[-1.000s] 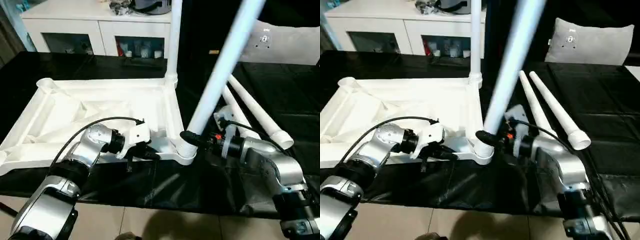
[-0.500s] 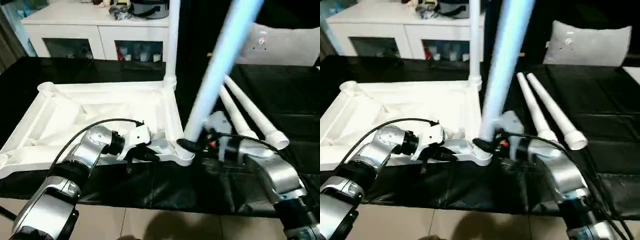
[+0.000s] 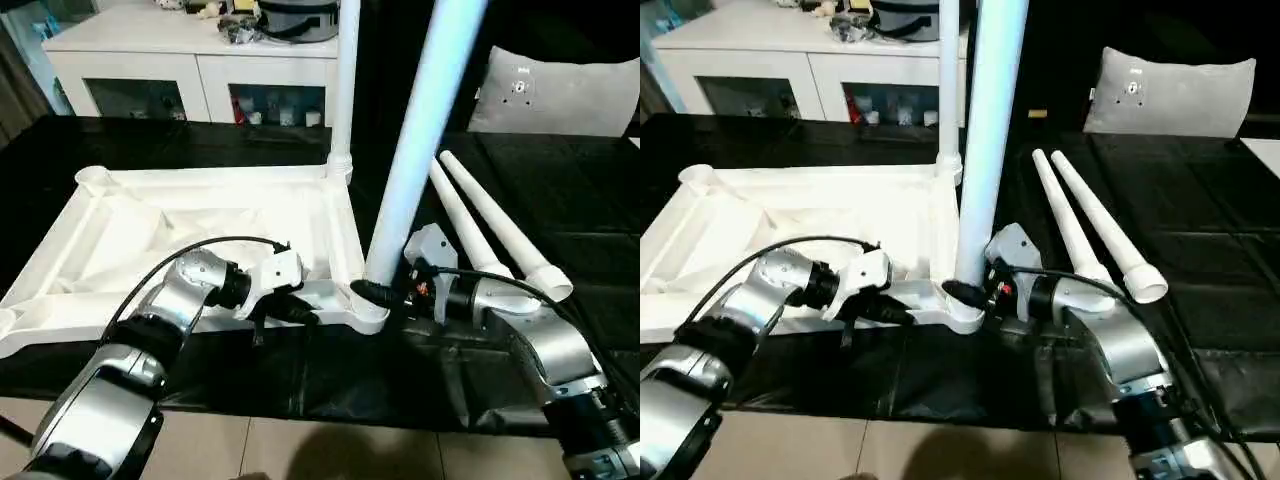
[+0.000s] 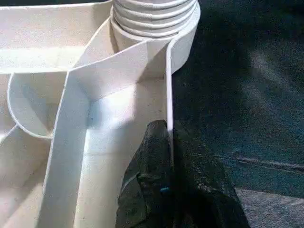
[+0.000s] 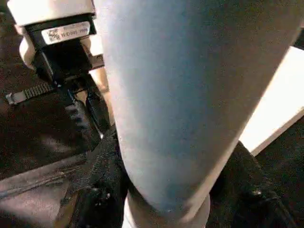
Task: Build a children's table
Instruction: Insert table leg to table base, then rotate leg to tighten
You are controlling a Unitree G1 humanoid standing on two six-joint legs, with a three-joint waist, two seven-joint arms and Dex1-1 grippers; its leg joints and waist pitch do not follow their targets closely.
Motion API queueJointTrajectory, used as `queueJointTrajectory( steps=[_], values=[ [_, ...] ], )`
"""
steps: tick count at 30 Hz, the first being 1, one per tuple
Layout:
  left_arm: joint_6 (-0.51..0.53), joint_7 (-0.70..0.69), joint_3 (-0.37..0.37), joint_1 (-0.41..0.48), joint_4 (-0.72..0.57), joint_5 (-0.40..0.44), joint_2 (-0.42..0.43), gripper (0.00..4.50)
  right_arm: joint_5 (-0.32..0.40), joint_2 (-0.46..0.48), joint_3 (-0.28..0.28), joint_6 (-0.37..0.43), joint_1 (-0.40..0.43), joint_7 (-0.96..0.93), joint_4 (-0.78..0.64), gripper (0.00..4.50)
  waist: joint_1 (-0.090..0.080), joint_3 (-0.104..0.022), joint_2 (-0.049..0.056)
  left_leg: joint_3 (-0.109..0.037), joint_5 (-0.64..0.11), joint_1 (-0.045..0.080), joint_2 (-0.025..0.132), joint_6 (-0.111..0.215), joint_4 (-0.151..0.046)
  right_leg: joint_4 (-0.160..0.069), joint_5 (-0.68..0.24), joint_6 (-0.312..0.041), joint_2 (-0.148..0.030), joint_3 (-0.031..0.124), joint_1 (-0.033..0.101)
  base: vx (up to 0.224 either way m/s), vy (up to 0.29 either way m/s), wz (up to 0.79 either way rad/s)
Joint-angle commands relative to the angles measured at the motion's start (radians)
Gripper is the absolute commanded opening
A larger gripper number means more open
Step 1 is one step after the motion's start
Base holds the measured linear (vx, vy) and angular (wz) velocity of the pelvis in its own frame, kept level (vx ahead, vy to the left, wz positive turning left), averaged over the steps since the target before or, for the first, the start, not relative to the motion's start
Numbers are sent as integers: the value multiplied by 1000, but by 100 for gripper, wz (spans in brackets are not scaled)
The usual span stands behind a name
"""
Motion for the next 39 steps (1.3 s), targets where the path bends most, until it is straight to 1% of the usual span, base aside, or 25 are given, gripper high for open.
queueJointTrajectory(
  steps=[1, 7, 8, 9, 10, 11, 12, 13, 14, 15, 16, 18, 19, 21, 22, 24, 25, 28, 30, 32, 35, 36, 37, 38, 39],
  values=[
    [-23, 45, 42, -72, -10, -5, 16, 0, -47, -4, 62, 84, 70, -7, 124, 189, -10, -34, 7, -69, -548, 43, 86, -56, -83, -121, -650, -84, -125, 57, -10, 0, 0, 0],
    [5, 47, 54, -41, -33, -16, 27, 0, -58, 25, 54, 91, 58, -53, 132, 189, -19, -31, 5, -75, -589, 46, 85, -64, -84, -126, -687, -68, -130, 55, -16, 0, 0, 0],
    [26, 59, 59, -27, -51, -19, 28, 0, -64, 31, 51, 91, 55, -69, 135, 189, -21, -30, -2, -75, -591, 45, 85, -63, -85, -128, -695, -65, -129, 53, -17, 0, 0, 0],
    [56, 80, 65, -10, -77, -19, 28, 0, -71, 38, 48, 91, 54, -85, 136, 189, -23, -29, -3, -76, -600, 46, 86, -66, -85, -129, -710, -59, -130, 51, -19, 0, 0, 0],
    [160, 124, 91, 42, -180, -42, 24, 0, -79, 55, 40, 98, 52, -127, 140, 189, -28, -27, -3, -80, -618, 46, 89, -73, -86, -128, -713, -62, -133, 49, -21, 0, 0, 0],
    [210, 145, 102, 68, -238, -50, 22, 0, -81, 63, 35, 101, 51, -146, 142, 189, -33, -27, 2, -86, -639, 44, 93, -86, -90, -122, -704, -65, -135, 47, -18, 0, 0, 0],
    [214, 146, 103, 70, -243, -51, 22, 0, -81, 63, 35, 101, 51, -147, 142, 189, -33, -27, 2, -86, -639, 44, 93, -86, -90, -122, -704, -65, -135, 47, -18, 0, 0, 0],
    [306, 175, 114, 123, -363, -60, 19, 0, -86, 78, 25, 105, 50, -182, 147, 189, -42, -25, 2, -86, -676, 50, 90, -91, -89, -126, -719, -49, -129, 39, -22, 0, 0, 0],
    [306, 175, 114, 123, -363, -60, 19, 0, -86, 78, 25, 105, 50, -182, 147, 189, -46, -23, 4, -88, -685, 47, 89, -90, -92, -127, -716, -47, -127, 36, -22, 0, 0, 0],
    [378, 206, 117, 166, -463, -52, 12, 0, -90, 91, 14, 104, 45, -213, 156, 189, -51, -27, 8, -93, -701, 40, 93, -100, -98, -119, -689, -46, -130, 33, -9, 0, 0, 0],
    [500, 250, 117, 240, -639, -43, -10, 0, -93, 117, -7, 105, 33, -265, 176, 189, -62, -23, 12, -96, -737, 30, 97, -110, -111, -111, -641, -56, -123, 28, -4, 0, 0, 0],
    [570, 278, 111, 279, -735, -33, -38, 0, -91, 134, -24, 106, 22, -295, 194, 189, -71, -20, 11, -95, -766, 27, 98, -115, -119, -110, -625, -55, -120, 25, -3, 0, 0, 0],
    [634, 304, 90, 317, -835, -15, -72, 0, -86, 153, -39, 110, 7, -321, 214, 189, -77, -25, 6, -89, -743, 36, 88, -112, -105, -116, -636, -62, -129, 32, -14, 0, 0, 0],
    [673, 319, 67, 340, -899, 3, -92, 0, -85, 163, -44, 109, -4, -332, 230, 189, -84, -20, 4, -85, -686, 35, 78, -79, -90, -134, -697, -49, -135, 30, -21, 0, 0, 0],
    [687, 329, 52, 347, -923, 15, -103, 0, -85, 165, -43, 107, -11, -334, 239, 189, -86, -19, 2, -84, -651, 32, 74, -61, -84, -141, -731, -33, -134, 28, -20, 0, 0, 0],
    [686, 342, 29, 347, -934, 32, -118, 0, -77, 171, -41, 107, -21, -328, 246, 189, -87, -18, 0, -84, -635, 31, 73, -51, -83, -145, -746, -21, -131, 25, -20, 0, 0, 0],
    [692, 357, 21, 345, -942, 39, -118, 0, -76, 174, -41, 109, -24, -328, 249, 189, -86, -18, -1, -84, -634, 37, 71, -48, -81, -148, -750, -11, -126, 20, -24, 0, 0, 0],
    [707, 378, -7, 342, -977, 66, -71, 0, -77, 183, -31, 109, -28, -310, 251, 189, -91, -15, 5, -94, -691, 31, 76, -61, -92, -141, -720, -9, -119, 14, -19, 0, 0, 0],
    [711, 382, -6, 342, -981, 71, -64, 0, -79, 184, -28, 106, -29, -308, 253, 189, -93, -16, 6, -96, -704, 30, 76, -66, -95, -140, -711, -10, -120, 13, -16, 0, 0, 0],
    [719, 394, 0, 338, -977, 87, -51, 0, -85, 187, -26, 97, -35, -306, 265, 189, -96, -15, 6, -97, -711, 33, 74, -67, -93, -143, -719, -10, -122, 11, -19, 0, 0, 0],
    [702, 405, 9, 330, -956, 94, -43, 0, -93, 187, -20, 83, -43, -301, 277, 189, -102, -11, 10, -100, -726, 36, 73, -67, -90, -151, -741, 0, -122, -3, -18, 0, 0, 0],
    [698, 411, 13, 328, -951, 91, -43, 0, -96, 186, -17, 77, -45, -297, 280, 189, -106, -10, 15, -104, -749, 37, 77, -73, -94, -150, -721, 2, -120, -12, -13, 0, 0, 0],
    [703, 416, 16, 326, -949, 80, -41, 0, -102, 184, -12, 69, -50, -293, 284, 189, -108, -10, 17, -109, -778, 31, 83, -82, -106, -140, -680, -1, -116, -15, -1, 0, 0, 0],
    [703, 416, 16, 326, -949, 80, -41, 0, -102, 184, -12, 69, -50, -293, 284, 189, -108, -9, 17, -111, -793, 29, 86, -86, -112, -136, -666, -3, -114, -13, 0, 0, 0, 0],
    [702, 418, 18, 324, -946, 70, -39, 0, -99, 188, -15, 67, -53, -291, 290, 189, -106, -6, 18, -108, -819, 33, 86, -93, -117, -132, -661, -11, -112, -10, -5, 0, 0, 0]
  ],
)
